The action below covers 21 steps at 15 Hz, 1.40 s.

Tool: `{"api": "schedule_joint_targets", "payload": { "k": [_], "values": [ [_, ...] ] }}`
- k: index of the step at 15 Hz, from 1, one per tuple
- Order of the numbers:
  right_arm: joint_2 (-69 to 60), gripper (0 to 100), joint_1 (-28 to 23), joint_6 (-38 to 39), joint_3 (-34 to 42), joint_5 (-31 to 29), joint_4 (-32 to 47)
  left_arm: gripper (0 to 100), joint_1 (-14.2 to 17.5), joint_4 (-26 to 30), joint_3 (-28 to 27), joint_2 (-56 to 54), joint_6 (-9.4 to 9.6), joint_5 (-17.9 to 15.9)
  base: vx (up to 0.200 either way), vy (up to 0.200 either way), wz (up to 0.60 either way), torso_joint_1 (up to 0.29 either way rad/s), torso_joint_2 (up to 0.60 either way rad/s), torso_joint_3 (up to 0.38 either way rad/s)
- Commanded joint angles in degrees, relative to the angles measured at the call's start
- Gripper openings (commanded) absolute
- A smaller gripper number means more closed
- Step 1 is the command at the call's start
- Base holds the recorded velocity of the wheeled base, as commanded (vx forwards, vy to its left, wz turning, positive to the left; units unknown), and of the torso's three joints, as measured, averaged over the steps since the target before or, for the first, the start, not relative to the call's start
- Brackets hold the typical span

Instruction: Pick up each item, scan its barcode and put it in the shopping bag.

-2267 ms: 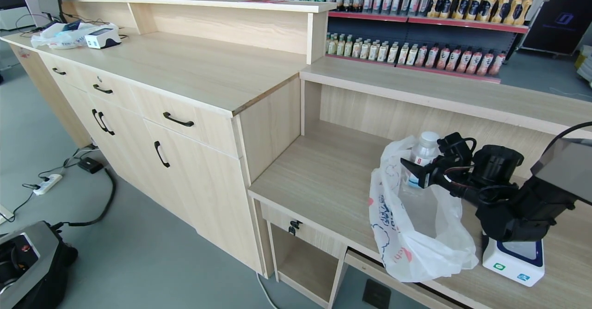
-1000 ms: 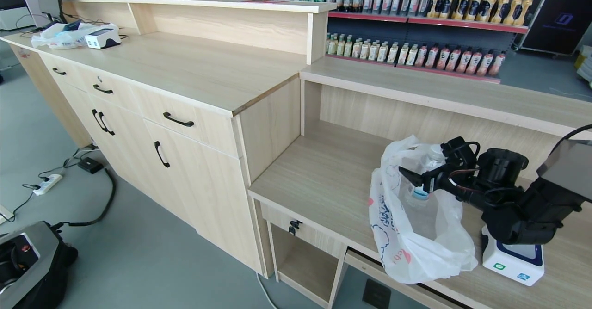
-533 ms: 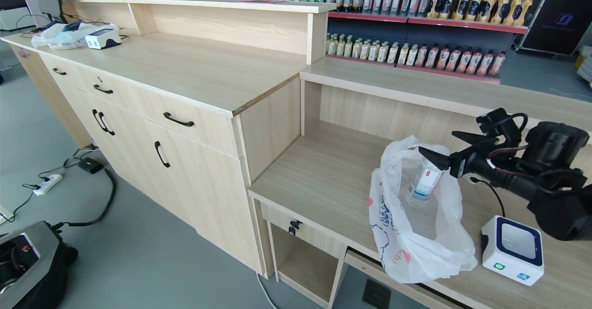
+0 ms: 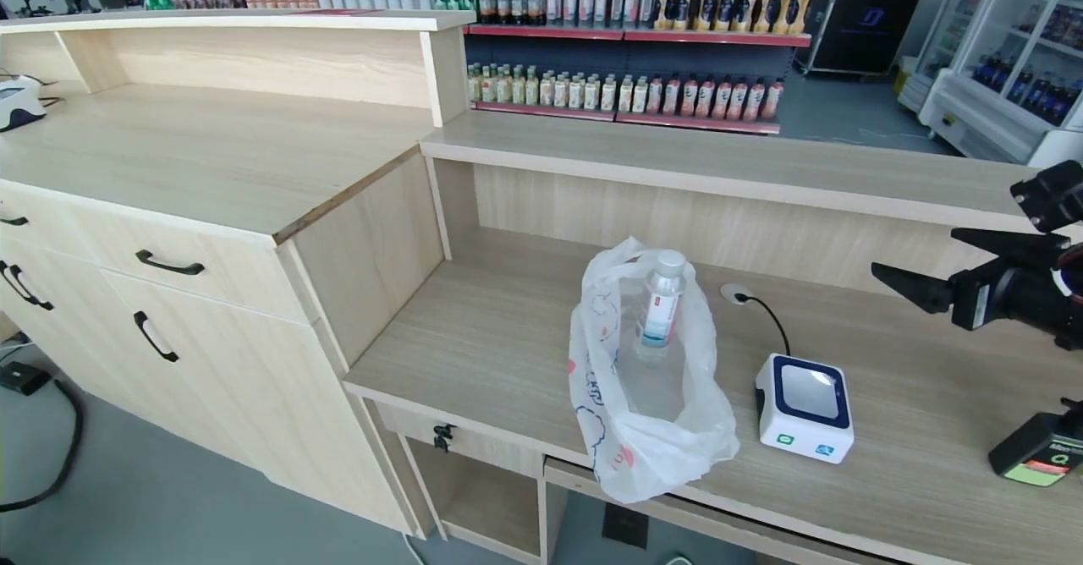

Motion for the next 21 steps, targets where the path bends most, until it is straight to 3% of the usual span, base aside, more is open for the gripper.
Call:
{"api": "schedule_joint_targets", "payload": {
  "k": [1,3,8,14,21],
  "values": [
    [-6.2,100,-2.8,-0.9,1.5,-5.2,6.2,100,0.0,0.0,0.0,0.0,-0.02,0.0,0.000,0.000,-0.60,0.002,0.00,0.007],
    [-5.5,100,-2.8,-0.8,4.1,-12.4,8.4,100,0.0,0.0,0.0,0.0,-0.02,0.0,0.000,0.000,-0.60,0.000,0.00,0.000],
    [-4.7,100,-2.9,-5.5,11.8,-13.1,11.0,100,0.0,0.0,0.0,0.0,-0.02,0.0,0.000,0.000,0.00,0.000,0.00,0.000],
    [3.2,100,-5.2,-5.0,11.8,-15.9,11.1,100,0.0,0.0,0.0,0.0,-0.02,0.0,0.000,0.000,0.00,0.000,0.00,0.000],
    [10.6,100,-10.4,-3.9,11.5,-17.4,5.3,100,0.0,0.0,0.0,0.0,-0.02,0.0,0.000,0.000,0.00,0.000,0.00,0.000]
  ]
}}
